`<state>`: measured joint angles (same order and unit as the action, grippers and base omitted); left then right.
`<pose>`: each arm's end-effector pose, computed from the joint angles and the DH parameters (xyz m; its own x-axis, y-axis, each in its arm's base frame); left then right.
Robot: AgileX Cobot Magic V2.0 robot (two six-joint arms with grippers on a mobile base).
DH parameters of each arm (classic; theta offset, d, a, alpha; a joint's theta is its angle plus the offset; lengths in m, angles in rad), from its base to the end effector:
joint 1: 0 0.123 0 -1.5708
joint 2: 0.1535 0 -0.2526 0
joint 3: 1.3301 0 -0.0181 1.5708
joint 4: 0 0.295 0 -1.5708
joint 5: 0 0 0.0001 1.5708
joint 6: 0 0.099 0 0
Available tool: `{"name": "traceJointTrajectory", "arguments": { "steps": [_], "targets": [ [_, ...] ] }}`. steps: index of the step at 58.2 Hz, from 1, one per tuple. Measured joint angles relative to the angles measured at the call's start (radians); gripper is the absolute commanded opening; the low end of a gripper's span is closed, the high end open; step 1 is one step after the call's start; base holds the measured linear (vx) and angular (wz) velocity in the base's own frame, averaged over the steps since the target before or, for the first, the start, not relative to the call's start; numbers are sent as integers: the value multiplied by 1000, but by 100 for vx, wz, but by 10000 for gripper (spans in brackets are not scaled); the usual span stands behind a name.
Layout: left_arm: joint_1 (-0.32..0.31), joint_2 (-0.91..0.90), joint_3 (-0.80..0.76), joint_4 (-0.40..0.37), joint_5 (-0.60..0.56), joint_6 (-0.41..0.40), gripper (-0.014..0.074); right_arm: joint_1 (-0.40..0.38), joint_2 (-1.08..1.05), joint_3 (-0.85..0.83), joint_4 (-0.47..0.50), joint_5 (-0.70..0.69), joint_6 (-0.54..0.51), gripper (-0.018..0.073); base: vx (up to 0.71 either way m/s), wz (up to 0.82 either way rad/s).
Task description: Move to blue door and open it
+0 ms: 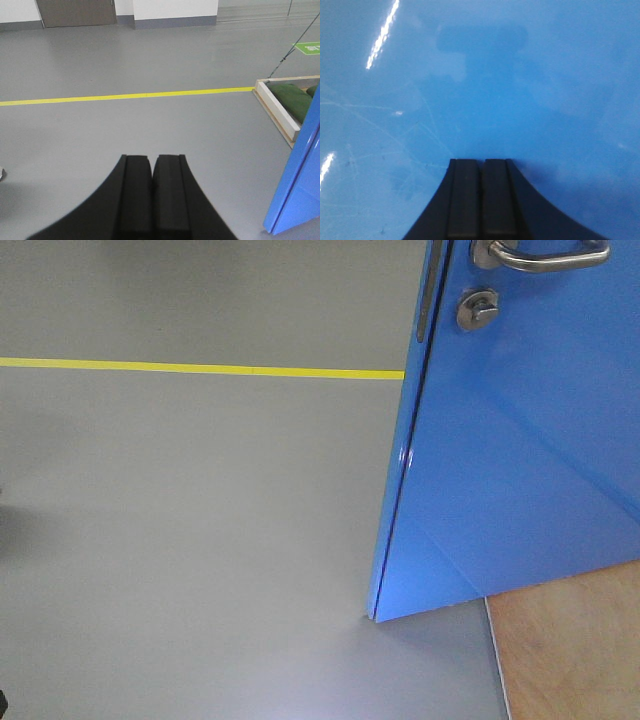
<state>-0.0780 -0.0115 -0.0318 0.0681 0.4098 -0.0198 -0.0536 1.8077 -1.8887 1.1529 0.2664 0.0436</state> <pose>0.1350 -0.0079 0.1878 -0.2716 0.0640 -0.9603 0.0636 0.9968 0.0485 0.4804 -0.0018 0.4293 -0.1521 0.9080 -0.3904 -0.1245 0.3742 0.9189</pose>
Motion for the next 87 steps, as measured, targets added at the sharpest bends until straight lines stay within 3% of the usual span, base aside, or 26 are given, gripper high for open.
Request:
{"name": "traceJointTrajectory", "arguments": {
  "steps": [87],
  "targets": [
    [0,0,0,0,0,0,73,7,12,0,-1,8,0,8,20,-1]
  ]
}}
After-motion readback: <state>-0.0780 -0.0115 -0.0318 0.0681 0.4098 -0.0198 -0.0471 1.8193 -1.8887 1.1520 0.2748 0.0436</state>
